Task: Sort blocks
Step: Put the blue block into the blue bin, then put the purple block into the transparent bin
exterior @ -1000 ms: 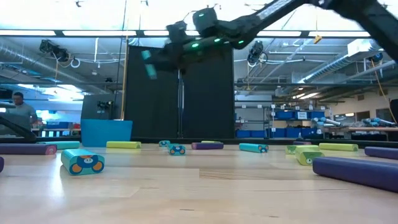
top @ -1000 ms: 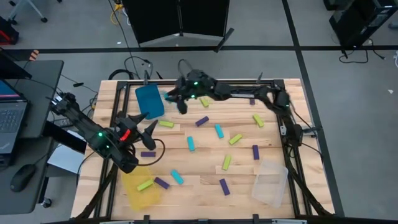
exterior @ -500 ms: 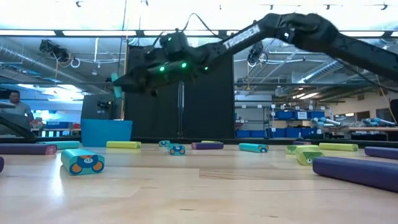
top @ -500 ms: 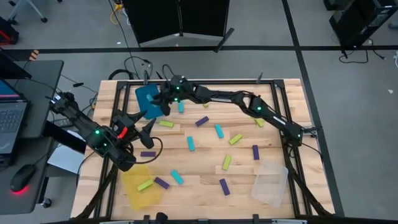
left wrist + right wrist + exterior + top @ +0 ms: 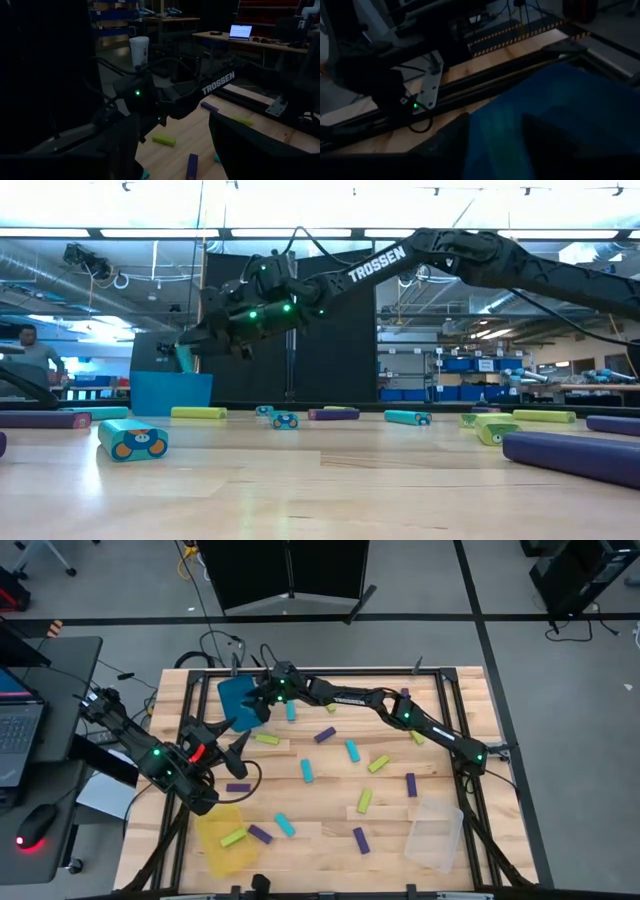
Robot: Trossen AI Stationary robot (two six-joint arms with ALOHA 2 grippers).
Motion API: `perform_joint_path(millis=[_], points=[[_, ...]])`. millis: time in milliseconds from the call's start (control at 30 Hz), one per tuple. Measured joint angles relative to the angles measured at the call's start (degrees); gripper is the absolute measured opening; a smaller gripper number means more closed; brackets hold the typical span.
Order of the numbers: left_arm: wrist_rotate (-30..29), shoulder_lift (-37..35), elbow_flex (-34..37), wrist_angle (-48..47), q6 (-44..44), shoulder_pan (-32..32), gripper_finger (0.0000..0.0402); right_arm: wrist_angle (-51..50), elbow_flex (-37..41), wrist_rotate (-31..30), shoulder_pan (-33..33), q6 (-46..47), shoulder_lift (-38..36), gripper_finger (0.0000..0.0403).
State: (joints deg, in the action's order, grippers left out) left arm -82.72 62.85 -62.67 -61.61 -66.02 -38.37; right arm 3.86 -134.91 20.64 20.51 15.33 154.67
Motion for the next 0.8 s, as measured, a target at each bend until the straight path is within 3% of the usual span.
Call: perform_joint_path(millis=[167, 300, 800], points=[[0.62, 0.0, 0.0, -0.02, 0.46, 0.0, 0.0248, 1.29, -0.04, 1.68, 0.41, 0.07, 0.0, 0.0273], [1.01, 0.02, 0.02, 0.01, 1.17, 0.0, 0.0248, 2.03, -0.04, 7.57, 1.91, 1.52, -0.43, 0.0291], [2.0, 0.04, 0.01, 0.14, 2.84, 0.28, 0.0248, 7.93, -0.11, 10.08, 3.61, -0.83, -3.84, 0.0244]])
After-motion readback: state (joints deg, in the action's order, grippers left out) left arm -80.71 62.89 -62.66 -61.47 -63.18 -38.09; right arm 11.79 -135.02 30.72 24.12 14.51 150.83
